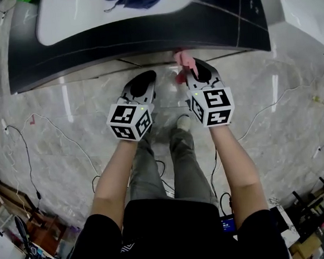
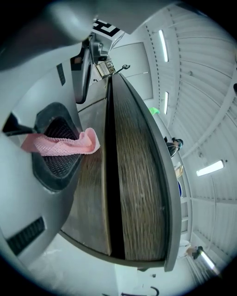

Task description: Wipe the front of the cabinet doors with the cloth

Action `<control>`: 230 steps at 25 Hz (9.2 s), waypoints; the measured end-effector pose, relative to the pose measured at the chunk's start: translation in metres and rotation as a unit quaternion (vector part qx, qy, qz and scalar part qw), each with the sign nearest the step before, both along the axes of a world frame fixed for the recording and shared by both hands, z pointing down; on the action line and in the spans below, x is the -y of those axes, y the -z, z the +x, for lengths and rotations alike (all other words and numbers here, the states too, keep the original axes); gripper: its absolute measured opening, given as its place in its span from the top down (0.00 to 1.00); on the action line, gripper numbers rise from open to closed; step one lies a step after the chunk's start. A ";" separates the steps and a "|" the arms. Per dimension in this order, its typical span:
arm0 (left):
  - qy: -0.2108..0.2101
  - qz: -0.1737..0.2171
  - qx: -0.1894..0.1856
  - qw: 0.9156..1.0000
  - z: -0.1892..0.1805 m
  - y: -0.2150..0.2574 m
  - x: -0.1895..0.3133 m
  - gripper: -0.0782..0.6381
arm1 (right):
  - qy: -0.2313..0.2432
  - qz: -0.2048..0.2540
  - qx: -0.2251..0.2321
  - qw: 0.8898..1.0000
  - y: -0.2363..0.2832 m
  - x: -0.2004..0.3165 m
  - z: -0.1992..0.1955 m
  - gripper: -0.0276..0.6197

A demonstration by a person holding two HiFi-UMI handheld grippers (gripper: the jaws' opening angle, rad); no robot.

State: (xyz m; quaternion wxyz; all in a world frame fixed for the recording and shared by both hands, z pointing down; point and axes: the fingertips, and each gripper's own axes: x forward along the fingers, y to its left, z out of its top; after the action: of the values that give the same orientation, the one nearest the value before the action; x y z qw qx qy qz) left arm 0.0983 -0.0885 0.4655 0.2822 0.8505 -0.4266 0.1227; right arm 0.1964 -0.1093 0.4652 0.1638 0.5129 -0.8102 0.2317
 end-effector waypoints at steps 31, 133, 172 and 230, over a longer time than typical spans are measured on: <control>-0.019 -0.030 0.001 0.999 0.037 -0.038 -0.015 0.88 | -0.010 -0.033 -0.004 0.999 -0.042 -0.022 0.035 0.88; 0.030 -0.050 0.024 0.998 -0.084 -0.107 -0.016 0.88 | 0.064 -0.068 -0.007 0.996 -0.127 -0.011 -0.116 0.88; -0.056 -0.046 0.020 0.997 0.097 -0.110 0.005 0.88 | -0.049 -0.082 -0.038 0.995 -0.147 0.005 0.106 0.88; 0.057 -0.025 0.005 0.998 -0.130 0.053 -0.036 0.88 | -0.035 -0.037 0.014 0.999 0.049 -0.034 -0.082 0.88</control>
State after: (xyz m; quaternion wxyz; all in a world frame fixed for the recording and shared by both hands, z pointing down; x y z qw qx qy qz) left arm -0.0313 -0.0522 0.4124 0.3076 0.8171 -0.4724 0.1209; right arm 0.1140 -0.0753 0.4164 0.1632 0.5310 -0.7849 0.2744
